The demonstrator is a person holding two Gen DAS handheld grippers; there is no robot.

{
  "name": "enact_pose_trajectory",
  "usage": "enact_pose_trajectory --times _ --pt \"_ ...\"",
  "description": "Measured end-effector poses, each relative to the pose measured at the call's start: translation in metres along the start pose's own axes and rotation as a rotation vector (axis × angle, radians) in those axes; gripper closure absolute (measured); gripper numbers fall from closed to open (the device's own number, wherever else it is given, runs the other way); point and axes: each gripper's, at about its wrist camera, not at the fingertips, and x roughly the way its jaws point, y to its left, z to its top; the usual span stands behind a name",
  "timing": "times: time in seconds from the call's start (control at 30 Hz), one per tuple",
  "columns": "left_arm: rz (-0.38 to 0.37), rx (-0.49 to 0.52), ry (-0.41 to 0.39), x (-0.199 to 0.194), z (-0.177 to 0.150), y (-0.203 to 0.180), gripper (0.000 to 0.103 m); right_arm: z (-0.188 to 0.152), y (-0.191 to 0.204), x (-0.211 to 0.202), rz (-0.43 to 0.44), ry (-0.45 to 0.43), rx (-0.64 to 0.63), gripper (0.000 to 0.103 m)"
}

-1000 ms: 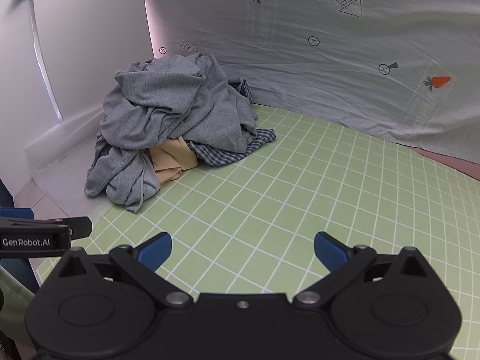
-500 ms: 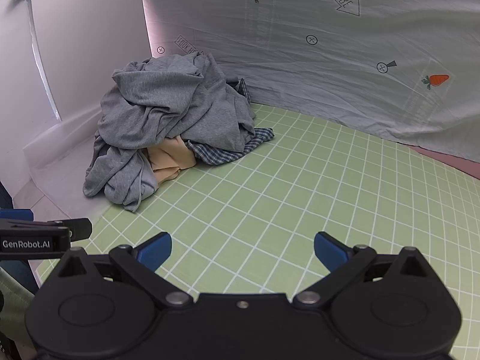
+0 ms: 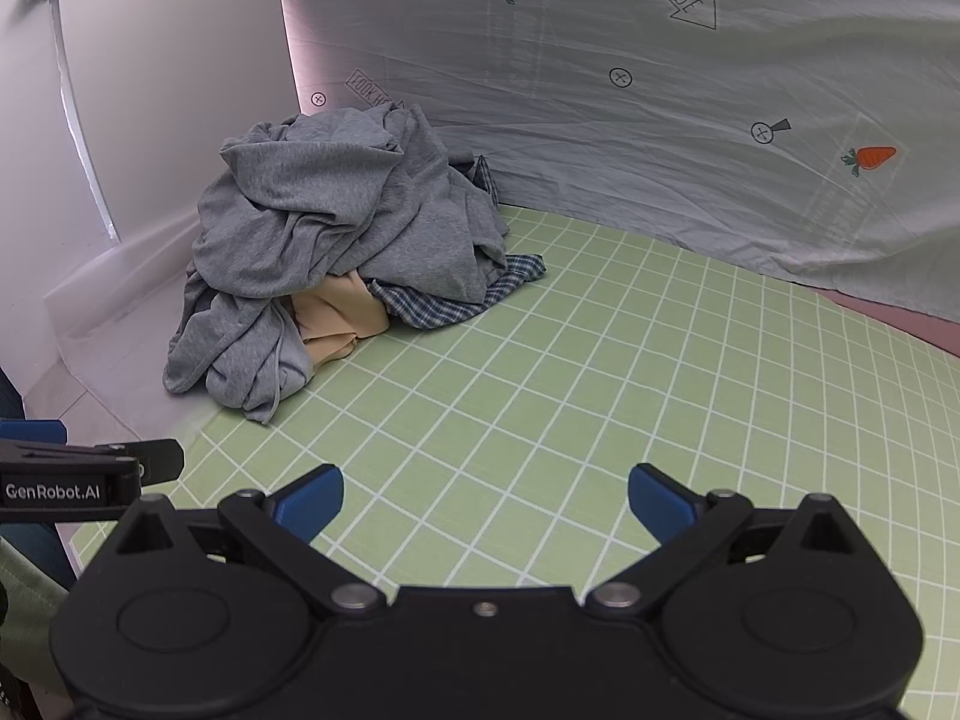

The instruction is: Fold clothes

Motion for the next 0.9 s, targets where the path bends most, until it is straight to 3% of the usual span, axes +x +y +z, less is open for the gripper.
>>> enact_pose_trajectory --times 0.57,0.63,0.9 --pt "0.018 -0.008 0.029 0.006 -0.002 0.005 0.0 0.002 -0.002 0.008 -0.005 0.013 0.005 0.001" --pt "0.05 -0.029 0.034 0.007 -0.002 0.007 0.0 0.002 -0.003 0.01 -0.006 0.015 0.005 0.001" --pt "0.064 -0.06 0.052 0.016 0.011 0.014 0.0 0.016 -0.003 0.03 -0.007 0.03 -0.003 0.001"
